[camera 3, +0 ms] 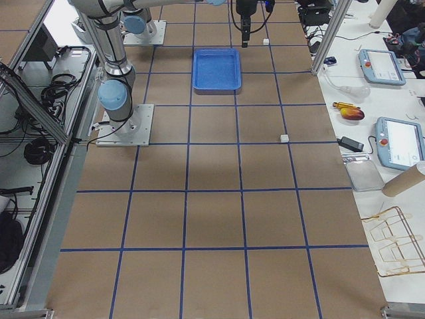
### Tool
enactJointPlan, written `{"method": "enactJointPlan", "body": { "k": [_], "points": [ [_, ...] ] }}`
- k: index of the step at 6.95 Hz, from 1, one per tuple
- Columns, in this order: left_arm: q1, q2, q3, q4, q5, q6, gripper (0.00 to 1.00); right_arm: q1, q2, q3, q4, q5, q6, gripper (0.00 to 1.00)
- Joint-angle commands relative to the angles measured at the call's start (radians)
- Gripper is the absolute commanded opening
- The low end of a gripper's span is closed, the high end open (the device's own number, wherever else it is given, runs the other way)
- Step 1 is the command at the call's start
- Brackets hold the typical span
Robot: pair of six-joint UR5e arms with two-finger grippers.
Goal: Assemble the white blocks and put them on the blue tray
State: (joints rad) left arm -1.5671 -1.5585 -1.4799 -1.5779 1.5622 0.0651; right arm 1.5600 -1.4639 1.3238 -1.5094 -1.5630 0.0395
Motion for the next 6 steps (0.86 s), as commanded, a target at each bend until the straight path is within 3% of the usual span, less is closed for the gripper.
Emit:
{"method": "enactJointPlan", "body": {
  "k": [1,4,6],
  "points": [
    [-0.001,0.002,0.0,-0.002,-0.001,-0.001,1.0,0.0,0.0,0.002,-0.04,0.017,0.0,1.0],
    [0.005,-0.023,0.019,-0.025,0.027,-0.004,1.0,-0.002,0.0,0.002,-0.038,0.015,-0.007,1.0],
    [0.012,-0.162,0.064,0.029,0.016,-0.04,1.0,-0.003,0.0,0.002,-0.028,0.015,-0.015,1.0]
  ]
}}
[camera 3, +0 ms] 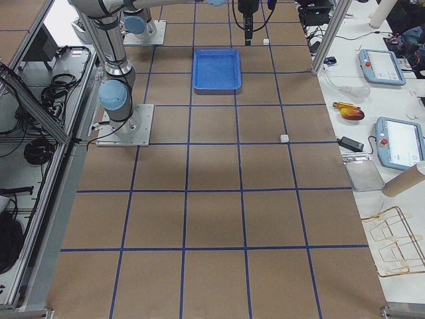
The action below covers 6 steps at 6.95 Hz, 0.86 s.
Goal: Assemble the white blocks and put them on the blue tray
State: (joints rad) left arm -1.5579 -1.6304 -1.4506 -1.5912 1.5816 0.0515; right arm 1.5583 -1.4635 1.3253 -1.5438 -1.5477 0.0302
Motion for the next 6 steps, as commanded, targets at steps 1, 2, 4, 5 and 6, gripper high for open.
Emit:
{"method": "enactJointPlan", "body": {
  "k": [1,2,4,5,6],
  "points": [
    [0.004,-0.17,0.102,0.054,-0.008,-0.01,1.0,-0.001,0.0,0.008,0.008,-0.002,-0.039,1.0],
    [0.004,-0.275,0.174,0.086,-0.009,-0.003,1.0,0.0,-0.015,0.024,0.013,-0.003,-0.114,1.0],
    [0.015,-0.46,0.196,0.296,-0.008,0.029,1.0,-0.013,-0.05,0.101,0.008,-0.021,-0.273,1.0],
    [0.018,-0.533,0.208,0.368,-0.003,0.036,1.0,-0.036,-0.049,0.104,0.005,-0.02,-0.443,1.0],
    [0.027,-0.596,0.246,0.381,-0.003,0.056,1.0,-0.09,-0.049,0.104,0.01,-0.009,-0.49,1.0]
  ]
}}
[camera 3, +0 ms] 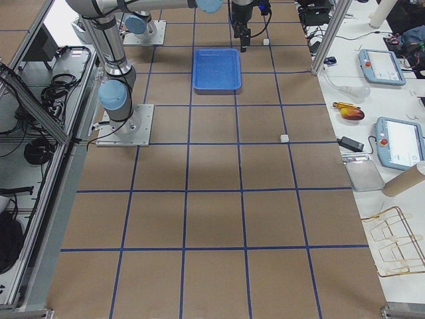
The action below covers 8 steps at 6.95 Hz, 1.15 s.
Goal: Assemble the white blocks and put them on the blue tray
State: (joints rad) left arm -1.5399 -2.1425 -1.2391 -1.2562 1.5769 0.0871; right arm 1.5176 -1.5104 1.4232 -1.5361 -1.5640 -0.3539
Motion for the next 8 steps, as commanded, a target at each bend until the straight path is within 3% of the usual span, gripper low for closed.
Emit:
{"method": "enactJointPlan", "body": {
  "k": [1,4,5,6,7,8],
  "points": [
    [0.012,-0.15,0.046,0.091,0.005,0.04,1.0,-0.116,-0.004,0.01,0.01,0.012,-0.27,1.0],
    [0.011,-0.221,0.058,0.1,-0.003,0.022,1.0,-0.206,-0.004,0.011,0.039,0.009,-0.466,1.0],
    [0.01,-0.223,0.05,0.098,0.0,0.013,0.91,-0.249,-0.001,0.011,0.031,0.012,-0.587,1.0],
    [0.01,-0.232,0.047,0.1,-0.006,0.003,0.91,-0.305,0.002,0.011,0.031,0.015,-0.726,1.0],
    [0.01,-0.247,0.049,0.107,-0.006,0.0,0.86,-0.347,0.007,0.011,0.022,0.031,-0.834,1.0],
    [0.01,-0.263,0.05,0.136,-0.009,-0.033,0.86,-0.393,0.018,0.011,0.027,0.114,-0.935,1.0]
  ]
}}
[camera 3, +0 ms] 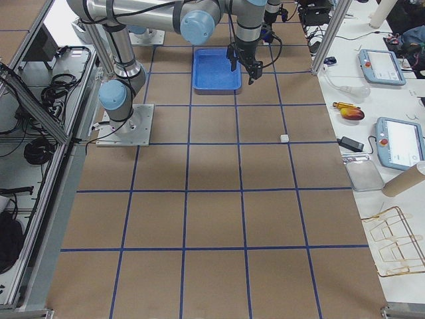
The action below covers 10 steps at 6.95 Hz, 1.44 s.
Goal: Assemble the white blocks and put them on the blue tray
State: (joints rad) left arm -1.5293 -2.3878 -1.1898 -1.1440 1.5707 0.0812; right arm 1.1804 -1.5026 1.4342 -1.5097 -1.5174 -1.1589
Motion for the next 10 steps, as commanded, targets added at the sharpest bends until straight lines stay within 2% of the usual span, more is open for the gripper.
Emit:
{"method": "enactJointPlan", "body": {
  "k": [1,2,3,4,6,7,8,9,10],
  "points": [
    [0.0,-0.025,0.001,0.035,-0.003,-0.032,0.82,-0.095,0.033,0.0,-0.003,0.074,-0.219,1.0],
    [0.0,-0.03,0.001,0.043,-0.004,-0.037,0.53,-0.128,0.056,0.0,-0.004,0.151,-0.355,1.0],
    [0.0,-0.028,0.001,0.043,-0.004,-0.04,0.41,-0.168,0.071,0.0,-0.006,0.19,-0.43,1.0],
    [-0.002,-0.024,0.001,0.041,-0.006,-0.04,0.33,-0.186,0.121,0.0,-0.044,0.201,-0.511,1.0],
    [-0.003,-0.01,-0.001,0.04,-0.046,-0.038,0.26,-0.188,0.301,-0.012,-0.215,0.249,-0.629,1.0],
    [-0.026,0.027,-0.017,0.015,-0.044,-0.037,0.24,-0.188,0.353,-0.015,-0.287,0.297,-0.636,1.0],
    [-0.049,0.091,-0.069,-0.018,-0.044,-0.038,0.24,-0.186,0.422,-0.018,-0.359,0.348,-0.648,0.98],
    [-0.087,0.173,-0.162,-0.029,-0.047,-0.05,0.24,-0.185,0.488,-0.05,-0.395,0.409,-0.669,0.98],
    [-0.124,0.281,-0.295,-0.031,-0.055,-0.072,0.24,-0.177,0.566,-0.122,-0.391,0.443,-0.671,0.96]
  ]
}}
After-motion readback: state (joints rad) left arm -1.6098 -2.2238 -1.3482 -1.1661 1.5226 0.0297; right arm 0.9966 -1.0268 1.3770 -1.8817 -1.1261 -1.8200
